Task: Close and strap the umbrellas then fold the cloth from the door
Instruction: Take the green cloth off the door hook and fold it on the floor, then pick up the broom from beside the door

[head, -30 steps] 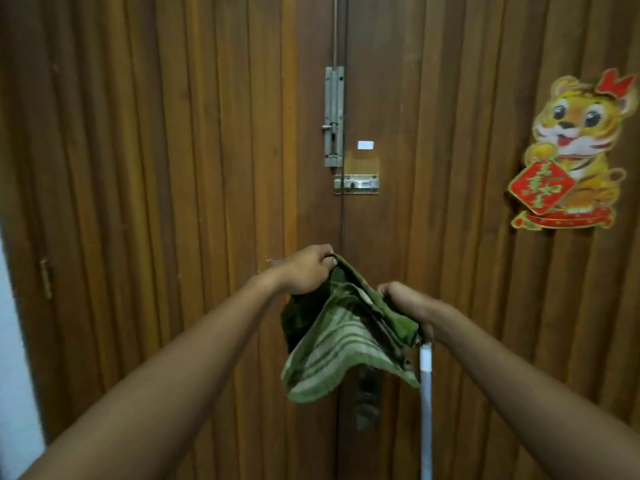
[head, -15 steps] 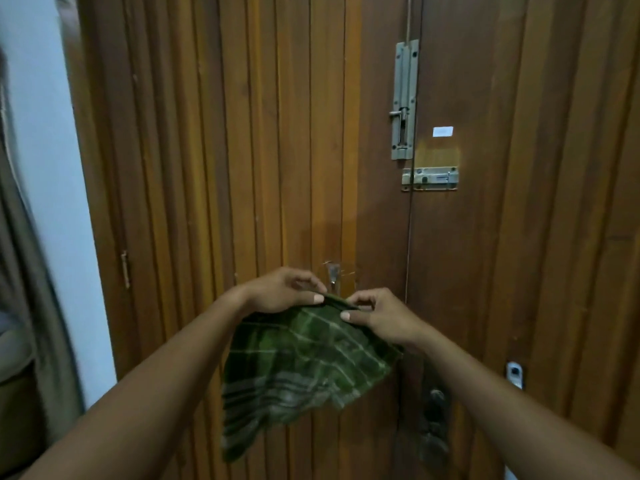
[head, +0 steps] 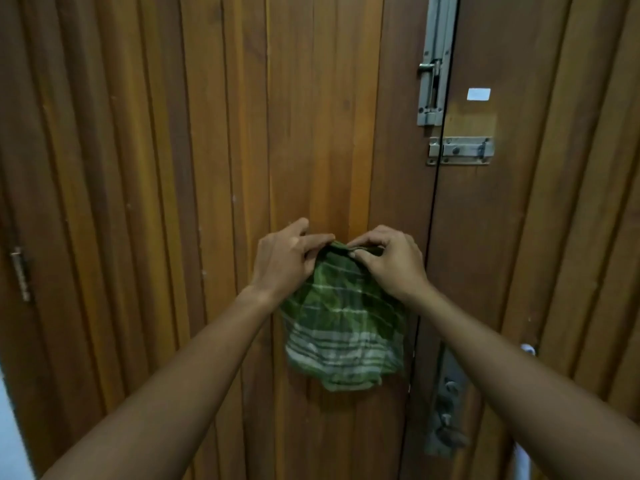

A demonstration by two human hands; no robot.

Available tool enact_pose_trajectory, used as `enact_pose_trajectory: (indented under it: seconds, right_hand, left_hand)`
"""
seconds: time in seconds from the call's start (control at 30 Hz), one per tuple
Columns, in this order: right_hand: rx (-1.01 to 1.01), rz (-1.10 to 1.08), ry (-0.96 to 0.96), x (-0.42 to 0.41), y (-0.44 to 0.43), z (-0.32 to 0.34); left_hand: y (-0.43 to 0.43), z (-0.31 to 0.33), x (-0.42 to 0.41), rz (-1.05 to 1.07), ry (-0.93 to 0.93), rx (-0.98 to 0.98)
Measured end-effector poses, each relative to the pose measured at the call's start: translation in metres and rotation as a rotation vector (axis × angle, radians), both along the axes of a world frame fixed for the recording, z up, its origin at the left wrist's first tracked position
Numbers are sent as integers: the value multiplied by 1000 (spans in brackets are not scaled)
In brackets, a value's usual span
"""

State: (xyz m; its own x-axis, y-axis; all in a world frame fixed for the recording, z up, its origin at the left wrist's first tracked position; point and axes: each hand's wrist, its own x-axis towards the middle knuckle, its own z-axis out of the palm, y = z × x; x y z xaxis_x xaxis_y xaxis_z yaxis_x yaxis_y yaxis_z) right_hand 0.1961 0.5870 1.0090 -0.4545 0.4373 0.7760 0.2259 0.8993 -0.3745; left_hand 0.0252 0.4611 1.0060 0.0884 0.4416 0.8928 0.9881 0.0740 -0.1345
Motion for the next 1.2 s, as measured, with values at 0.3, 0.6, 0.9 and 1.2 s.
enact_pose_trajectory:
  seconds: [0.3, 0.6, 0.9, 1.2]
  right_hand:
    - [397, -316, -174, -10, 10, -64]
    - [-61, 15, -158, 9, -2, -117]
    - [-196, -16, -216, 70, 14, -175]
    - [-270, -343, -106, 202, 72, -208]
  left_hand:
    - [22, -67, -15, 54, 123, -75]
    - [14, -144, 40, -19, -435, -70]
    - [9, -271, 146, 115, -897, -303]
    - [79, -315, 275, -139, -906, -601]
